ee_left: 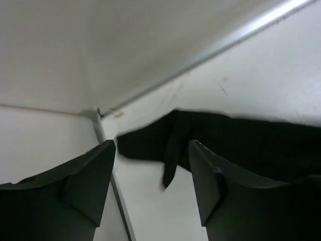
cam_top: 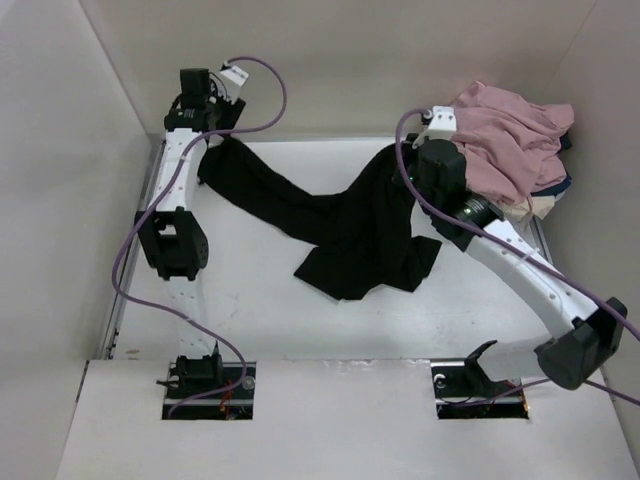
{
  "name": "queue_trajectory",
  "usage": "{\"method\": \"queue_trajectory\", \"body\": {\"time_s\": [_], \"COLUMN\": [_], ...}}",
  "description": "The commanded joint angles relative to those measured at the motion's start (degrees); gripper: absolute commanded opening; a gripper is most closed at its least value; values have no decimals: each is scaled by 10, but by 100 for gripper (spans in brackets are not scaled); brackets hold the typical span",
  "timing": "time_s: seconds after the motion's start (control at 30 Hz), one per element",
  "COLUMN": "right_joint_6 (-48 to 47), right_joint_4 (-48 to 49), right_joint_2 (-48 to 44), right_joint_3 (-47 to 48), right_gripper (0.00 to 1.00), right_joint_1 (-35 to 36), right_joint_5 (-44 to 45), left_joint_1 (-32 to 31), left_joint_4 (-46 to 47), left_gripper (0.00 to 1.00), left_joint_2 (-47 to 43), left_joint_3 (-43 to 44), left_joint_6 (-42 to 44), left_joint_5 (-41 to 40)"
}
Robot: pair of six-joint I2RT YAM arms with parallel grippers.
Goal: Fold and stack the trousers
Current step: Flatten the trousers out
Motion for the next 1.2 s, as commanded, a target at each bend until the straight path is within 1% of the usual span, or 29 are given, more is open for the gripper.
{"method": "queue_trajectory", "body": {"time_s": [0.0,0.07,0.13,0.2,0.3,0.4,0.43,0.5,0.57,0.63,0.7,0.8,0.83,0.9,0.97,1.03,1.17], "right_joint_6": [15,8,7,12,32,54,59,63,65,66,66,59,58,55,54,55,55], "right_joint_4": [29,29,33,40,48,62,65,72,78,84,91,95,95,95,101,113,124], "right_joint_2": [13,39,63,87,117,131,137,148,159,169,174,173,171,165,158,149,130], "right_joint_3": [56,80,99,116,137,155,162,177,190,202,208,203,200,190,175,158,134], "right_gripper": [0,0,0,0,0,0,0,0,0,0,0,0,0,0,0,0,0], "right_joint_1": [-2,-4,-10,-25,-59,-96,-107,-127,-143,-155,-162,-167,-168,-173,-177,-181,-185], "right_joint_5": [-24,-34,-41,-50,-69,-110,-125,-150,-169,-182,-193,-200,-201,-208,-216,-225,-232], "left_joint_1": [-5,-29,-74,-145,-276,-392,-428,-489,-503,-496,-499,-520,-529,-544,-548,-548,-554], "left_joint_4": [50,59,47,14,-86,-190,-210,-215,-182,-118,-67,-42,-33,6,62,95,128], "left_gripper": [62,65,68,70,70,70,70,69,69,69,66,63,62,61,61,62,64], "left_joint_2": [-121,-174,-237,-298,-370,-405,-407,-393,-356,-292,-202,-85,-67,-38,-17,-4,32], "left_joint_3": [-4,-37,-90,-158,-245,-304,-324,-350,-355,-343,-295,-197,-186,-194,-226,-240,-214], "left_joint_6": [21,36,64,97,146,148,146,134,116,84,23,-61,-70,-84,-96,-104,-143], "left_joint_5": [-16,-5,40,76,108,185,213,262,332,375,370,372,369,355,320,299,277]}}
